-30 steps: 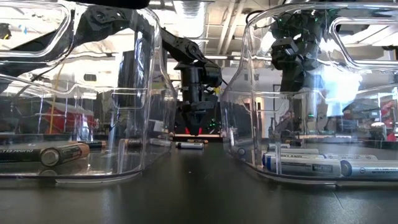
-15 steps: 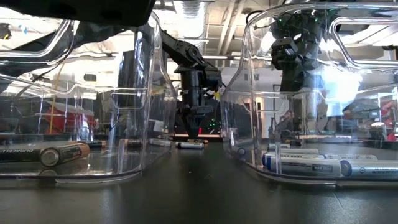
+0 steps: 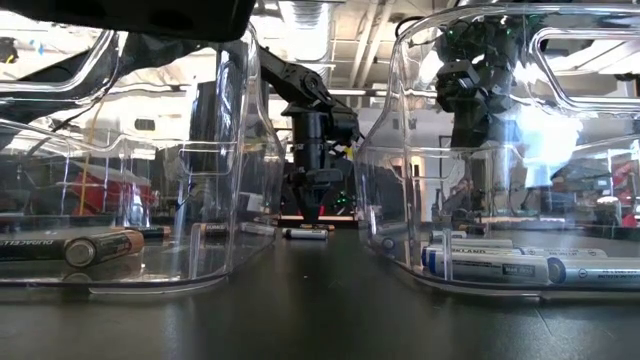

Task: Sort batteries
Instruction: Put the white battery into the right transparent bin

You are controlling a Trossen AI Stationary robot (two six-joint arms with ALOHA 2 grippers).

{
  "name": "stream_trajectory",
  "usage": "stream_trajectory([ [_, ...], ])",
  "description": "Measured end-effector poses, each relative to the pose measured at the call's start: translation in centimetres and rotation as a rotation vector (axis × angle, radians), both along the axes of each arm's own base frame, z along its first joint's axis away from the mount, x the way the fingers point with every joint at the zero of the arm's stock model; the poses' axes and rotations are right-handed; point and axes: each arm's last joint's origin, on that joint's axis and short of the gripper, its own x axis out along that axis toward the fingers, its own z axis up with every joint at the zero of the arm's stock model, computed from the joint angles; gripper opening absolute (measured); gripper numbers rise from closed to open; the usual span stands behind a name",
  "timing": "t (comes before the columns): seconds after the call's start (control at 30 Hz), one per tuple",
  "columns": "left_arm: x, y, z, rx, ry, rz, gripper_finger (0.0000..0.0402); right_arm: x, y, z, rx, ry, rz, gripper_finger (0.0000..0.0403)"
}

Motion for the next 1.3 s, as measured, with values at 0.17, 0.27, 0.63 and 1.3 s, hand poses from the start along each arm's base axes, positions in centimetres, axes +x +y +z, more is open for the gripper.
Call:
stream_trajectory([
  [0.17,0.0,0.0,0.0,0.014,0.008,-0.001,0.0132,0.0,0.0,0.0,0.0,0.0,0.0,0.0127],
  [0.27,0.0,0.1,0.0,0.016,0.008,0.0,0.0132,0.0,0.0,0.0,0.0,0.0,0.0,0.0127],
  [0.63,0.0,0.0,-1.1,-0.022,0.022,-0.001,0.0132,0.0,0.0,0.0,0.001,0.001,0.0,0.0127],
  [1.3,0.1,0.2,-1.0,-0.009,0.004,0.015,0.0132,0.0,0.1,0.0,0.002,0.003,0.002,0.0127],
])
